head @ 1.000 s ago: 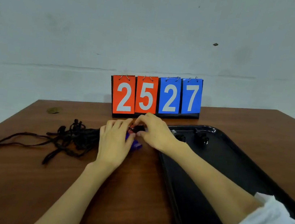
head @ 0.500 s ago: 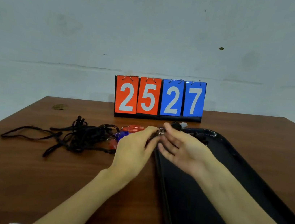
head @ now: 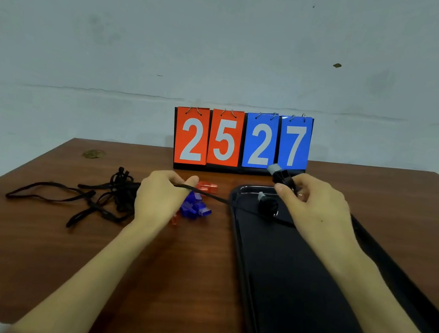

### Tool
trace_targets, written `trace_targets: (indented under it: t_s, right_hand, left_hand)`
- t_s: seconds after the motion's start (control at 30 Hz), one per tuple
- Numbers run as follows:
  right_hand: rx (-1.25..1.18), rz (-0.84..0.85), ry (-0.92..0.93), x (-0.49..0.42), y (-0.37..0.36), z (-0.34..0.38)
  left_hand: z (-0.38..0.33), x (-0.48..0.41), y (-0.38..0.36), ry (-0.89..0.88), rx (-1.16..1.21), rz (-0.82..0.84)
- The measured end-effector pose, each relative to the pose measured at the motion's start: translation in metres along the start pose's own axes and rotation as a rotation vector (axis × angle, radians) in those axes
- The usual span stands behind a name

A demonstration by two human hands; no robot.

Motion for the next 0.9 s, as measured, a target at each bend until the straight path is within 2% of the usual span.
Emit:
trace_targets:
  t_s: [0.07,0.13,0.23,0.33,0.4,0.43,0.47,0.53,0.6,0.67,0.73,0.8,0.83,0.9]
  right_hand:
    - [0.124,-0.06,-0.007,-0.005,0.008,-0.007]
    - [0.172,-0.094,-0.051,-0.009,0.017,-0.014]
    - [0.207,-0.093,-0.075,-0.009,0.016,-0.017]
    - [0.233,-0.068,-0.063,-0.007,0.009,-0.017]
    - [0.248,-0.067,-0.07,-0.007,0.009,-0.02]
    - [0.251,-0.064,-0.077,-0.008,0.009,-0.022]
    - [0.254,-0.059,-0.082,-0.008,0.009,-0.023]
    - [0.243,-0.059,-0.077,-0.008,0.009,-0.023]
    - [0.139,-0.074,-0.062,-0.008,0.009,-0.018]
    - [-0.113,-0.048,-0.089,-0.008,0.005,-0.013]
    - [-0.452,0.054,-0.177,-0.006,-0.002,-0.005]
    - [-0.66,0.216,-0.219,-0.001,-0.012,0.01]
    - [-0.689,0.308,-0.211,0.001,-0.017,0.018]
    - [-0.72,0.449,-0.211,0.004,-0.027,0.032]
  left_hand:
    - [0.001,-0.002,-0.001,0.041,0.016,0.085]
    - [0.001,-0.005,0.0,0.099,0.165,0.186]
    - [-0.003,-0.008,0.005,0.185,0.491,0.344]
    - [-0.003,-0.007,0.005,0.342,0.969,0.514]
    - [0.0,-0.007,0.007,0.448,1.18,0.505]
    - [0.005,-0.011,0.008,0.483,1.204,0.424]
    - [0.01,-0.016,0.01,0.496,1.167,0.317]
    - [0.02,-0.024,0.01,0.462,0.949,0.139]
    - [0.028,-0.026,0.006,0.435,0.703,0.083]
    - [0.032,-0.024,0.005,0.314,0.403,0.016]
    - [0.019,-0.016,0.011,0.058,0.097,-0.079]
    - [-0.001,-0.004,0.011,-0.112,0.128,-0.072]
    - [-0.01,0.002,0.008,-0.108,0.258,0.007]
    - [-0.03,0.021,-0.005,-0.011,0.633,0.286]
Point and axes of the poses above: each hand's wrist, its own x-axis away from the middle knuckle, its own y-axis out of the back of the hand, z = x × y, the point moved 5 cm from there along -x, towards the middle knuckle, and after that the axes turned 10 degrees about -z, right-handed, at the moved point
